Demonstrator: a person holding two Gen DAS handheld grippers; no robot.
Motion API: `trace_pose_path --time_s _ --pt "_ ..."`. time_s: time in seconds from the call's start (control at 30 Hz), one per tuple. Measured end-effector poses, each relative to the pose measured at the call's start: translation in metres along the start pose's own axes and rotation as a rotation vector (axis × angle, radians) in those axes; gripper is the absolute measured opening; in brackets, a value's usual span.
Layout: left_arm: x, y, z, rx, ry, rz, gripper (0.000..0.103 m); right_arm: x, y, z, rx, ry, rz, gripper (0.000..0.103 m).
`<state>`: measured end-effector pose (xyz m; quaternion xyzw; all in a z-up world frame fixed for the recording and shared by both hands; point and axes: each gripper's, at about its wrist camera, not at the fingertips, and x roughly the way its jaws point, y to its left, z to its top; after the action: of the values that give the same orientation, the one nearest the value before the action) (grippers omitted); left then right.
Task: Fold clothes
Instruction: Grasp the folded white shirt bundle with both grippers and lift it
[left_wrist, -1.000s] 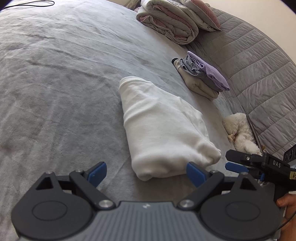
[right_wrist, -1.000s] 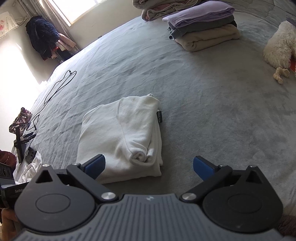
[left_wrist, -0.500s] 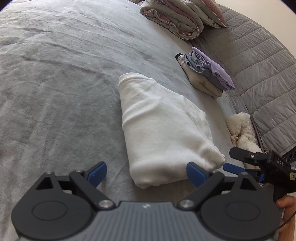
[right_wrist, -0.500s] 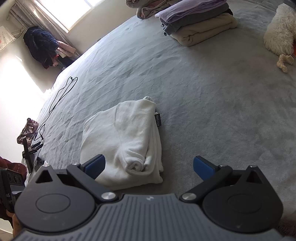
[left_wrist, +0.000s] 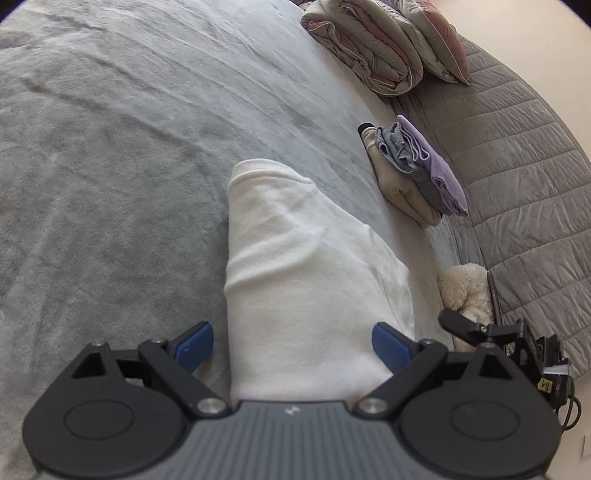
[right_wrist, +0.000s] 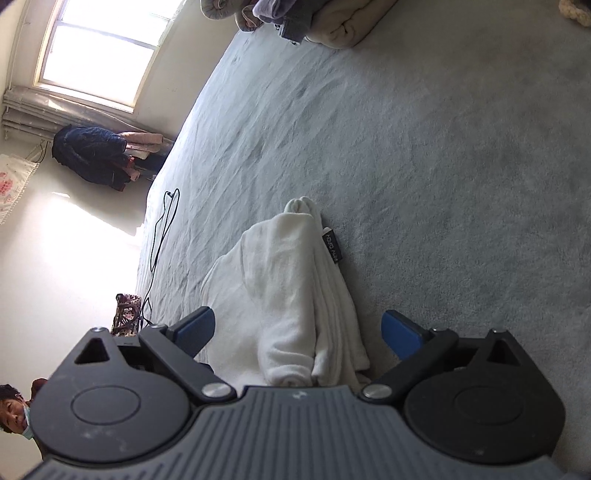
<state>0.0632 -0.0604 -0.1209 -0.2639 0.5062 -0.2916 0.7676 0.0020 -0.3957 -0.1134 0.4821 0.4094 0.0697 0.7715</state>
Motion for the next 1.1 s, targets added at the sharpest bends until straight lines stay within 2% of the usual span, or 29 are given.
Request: trace_pose_path --time_s 0.1,0.17,0.2,0.23,0.27,0.3,0.37,0.43,0.7,0.83,0.9,1.1 --pt "0.005 0.006 0.004 -0.064 -0.026 -0.039 0.089 0.012 -0.005 0.0 0.036 0.006 0.015 0.081" --pt "0.009 0.009 0.004 -0.098 -0.043 -0.048 0.08 0.017 -0.004 -0.001 0.035 0.0 0.023 0.077" --pt "0.01 0.01 0.004 -0.107 -0.05 -0.043 0.077 0.019 -0.003 -0.002 0.03 -0.002 0.022 0.071" --pt "0.01 0.01 0.004 -0.108 -0.056 -0.031 0.07 0.021 -0.002 -0.002 0.024 -0.001 0.018 0.061" --pt "0.01 0.009 0.004 -0.101 -0.06 -0.014 0.058 0.022 -0.001 -0.002 0.019 -0.002 0.01 0.056" --pt "0.009 0.008 0.004 -0.091 -0.062 0.003 0.054 0.022 -0.002 -0.002 0.017 -0.004 0.005 0.05" --pt "0.006 0.005 0.003 -0.077 -0.068 0.0 0.043 0.018 -0.001 -0.001 0.017 -0.005 0.016 0.044" --pt "0.002 0.001 0.002 -0.062 -0.08 -0.007 0.04 0.012 0.002 -0.001 0.001 -0.011 0.018 0.041" --pt "0.001 -0.014 0.008 -0.006 -0.072 -0.002 0.039 0.003 0.009 0.01 -0.046 -0.019 -0.01 0.04" --pt "0.011 -0.006 0.006 -0.044 -0.038 0.032 0.049 0.011 -0.001 0.014 -0.039 0.009 -0.048 0.051" --pt "0.012 -0.003 0.005 -0.048 -0.037 0.027 0.053 0.012 -0.007 0.014 -0.019 0.01 -0.029 0.055" --pt "0.013 0.001 0.007 -0.077 -0.026 0.007 0.056 0.013 -0.013 0.015 0.008 0.012 0.004 0.062"
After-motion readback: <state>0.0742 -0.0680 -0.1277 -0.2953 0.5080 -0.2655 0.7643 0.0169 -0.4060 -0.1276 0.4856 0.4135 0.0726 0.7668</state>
